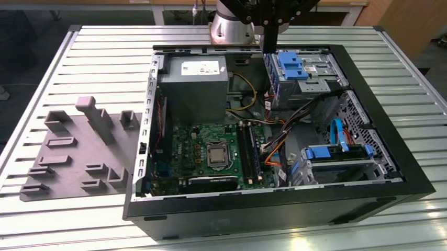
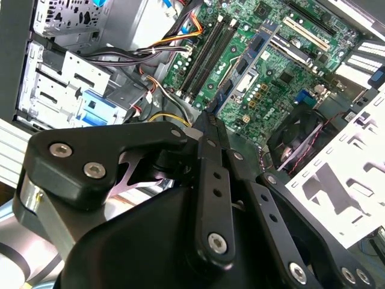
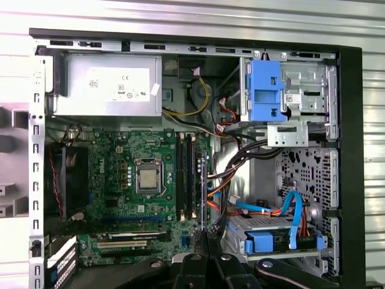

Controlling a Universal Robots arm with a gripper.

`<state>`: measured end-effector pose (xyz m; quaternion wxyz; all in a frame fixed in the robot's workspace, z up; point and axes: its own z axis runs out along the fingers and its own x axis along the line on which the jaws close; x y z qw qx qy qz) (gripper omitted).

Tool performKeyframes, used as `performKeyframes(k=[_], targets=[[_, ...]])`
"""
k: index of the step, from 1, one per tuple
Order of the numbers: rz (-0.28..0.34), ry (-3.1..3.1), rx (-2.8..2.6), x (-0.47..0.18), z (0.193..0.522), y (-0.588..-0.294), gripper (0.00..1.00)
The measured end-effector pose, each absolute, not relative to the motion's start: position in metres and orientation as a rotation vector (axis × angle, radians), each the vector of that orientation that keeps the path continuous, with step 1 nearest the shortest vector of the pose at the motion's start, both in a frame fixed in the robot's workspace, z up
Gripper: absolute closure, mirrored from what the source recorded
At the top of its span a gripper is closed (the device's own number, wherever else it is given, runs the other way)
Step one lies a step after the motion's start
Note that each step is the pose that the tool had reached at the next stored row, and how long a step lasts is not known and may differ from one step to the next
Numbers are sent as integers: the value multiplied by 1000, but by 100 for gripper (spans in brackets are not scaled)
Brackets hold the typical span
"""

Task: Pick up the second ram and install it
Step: 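Insert the second ram into the second slot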

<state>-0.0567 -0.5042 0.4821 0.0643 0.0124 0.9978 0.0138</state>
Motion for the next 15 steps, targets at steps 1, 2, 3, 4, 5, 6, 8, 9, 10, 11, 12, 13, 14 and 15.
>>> performKeyframes(k=[1,2,3,4,5,6,8,9,10,11,12,13,14,15], targets=[[41,3012,37,-57,482,-504,89],[41,3012,37,-57,482,-504,89],[40,3012,37,-57,482,-504,89],[40,3012,37,-57,482,-504,89],[39,3012,37,-57,482,-504,89],[37,3012,37,-57,482,-504,89],[34,3013,37,-57,482,-504,89],[33,3012,37,-57,482,-504,89],[33,3012,37,-57,482,-504,89],[33,3012,37,-57,481,-504,89],[32,3012,37,-57,481,-504,89],[32,3012,37,-57,481,-504,89],[31,3012,37,-57,481,-504,89],[31,3013,37,-57,481,-504,89]])
